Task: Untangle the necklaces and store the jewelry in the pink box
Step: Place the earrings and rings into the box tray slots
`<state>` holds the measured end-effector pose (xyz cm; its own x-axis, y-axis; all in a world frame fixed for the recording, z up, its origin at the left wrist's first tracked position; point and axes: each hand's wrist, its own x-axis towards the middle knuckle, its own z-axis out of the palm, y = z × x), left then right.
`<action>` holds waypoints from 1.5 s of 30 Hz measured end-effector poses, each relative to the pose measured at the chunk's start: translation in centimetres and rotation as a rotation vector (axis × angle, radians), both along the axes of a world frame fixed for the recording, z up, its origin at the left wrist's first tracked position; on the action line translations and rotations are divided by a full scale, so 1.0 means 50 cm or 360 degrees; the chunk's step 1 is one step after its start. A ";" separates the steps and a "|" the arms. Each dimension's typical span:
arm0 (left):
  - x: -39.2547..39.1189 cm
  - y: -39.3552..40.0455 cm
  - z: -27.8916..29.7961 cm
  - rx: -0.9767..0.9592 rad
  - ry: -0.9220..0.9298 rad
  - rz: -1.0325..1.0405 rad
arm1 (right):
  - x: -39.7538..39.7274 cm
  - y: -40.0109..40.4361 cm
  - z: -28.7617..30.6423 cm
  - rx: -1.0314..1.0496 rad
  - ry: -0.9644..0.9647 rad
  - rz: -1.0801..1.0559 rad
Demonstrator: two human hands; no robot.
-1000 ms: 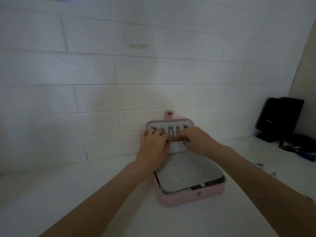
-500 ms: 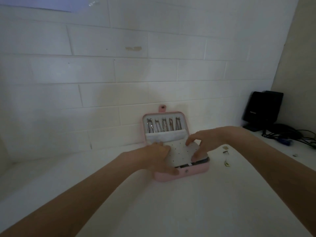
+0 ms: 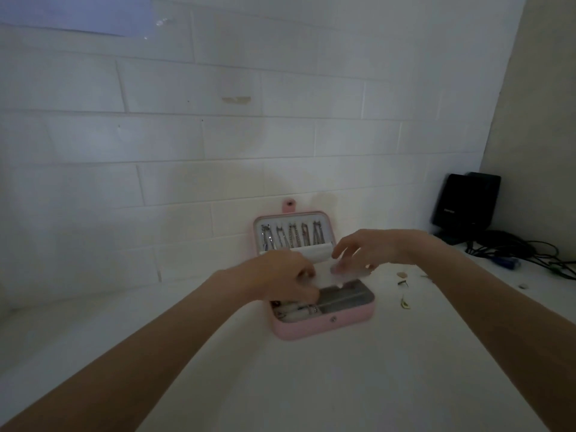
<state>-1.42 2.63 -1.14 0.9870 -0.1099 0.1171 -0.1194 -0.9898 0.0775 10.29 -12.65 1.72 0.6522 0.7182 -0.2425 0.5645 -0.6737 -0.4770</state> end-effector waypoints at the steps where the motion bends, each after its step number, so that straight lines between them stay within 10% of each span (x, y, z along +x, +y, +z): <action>1: -0.003 0.011 0.006 -0.0140 -0.0159 -0.0031 | 0.006 -0.005 0.005 0.0175 0.0080 -0.0067; 6: 0.010 0.082 -0.016 -0.0580 -0.0992 0.0399 | 0.035 -0.003 -0.008 0.0993 0.0454 -0.0341; 11: 0.043 0.117 -0.070 -0.0963 -0.0728 0.0884 | 0.070 0.047 -0.072 0.0978 0.0272 -0.0706; 17: 0.084 0.112 -0.068 -0.2190 -0.0685 0.1021 | 0.075 0.107 -0.108 0.1224 0.0697 -0.0823; 21: 0.111 0.090 -0.062 -0.2454 -0.0777 0.1042 | 0.088 0.106 -0.104 0.1503 0.0901 -0.1052; 27: 0.146 0.084 -0.049 -0.2253 -0.0881 0.0941 | 0.122 0.100 -0.096 0.1805 0.0872 -0.1059; 33: 0.136 0.102 -0.056 -0.1104 -0.1004 0.0788 | 0.139 0.101 -0.117 0.1769 0.0778 -0.1030; 41: 0.111 0.036 -0.046 -0.0446 -0.1308 0.0698 | 0.136 0.029 -0.076 0.1177 0.0372 -0.1019; 45: 0.069 -0.023 -0.083 -0.0476 -0.0677 0.0435 | 0.112 -0.045 -0.070 0.0832 0.0125 -0.0828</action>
<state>2.02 1.50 -5.29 0.8343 0.2407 0.4959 0.0551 -0.9315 0.3594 15.89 -14.88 -1.79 0.9345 0.3556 -0.0138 0.1851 -0.5188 -0.8346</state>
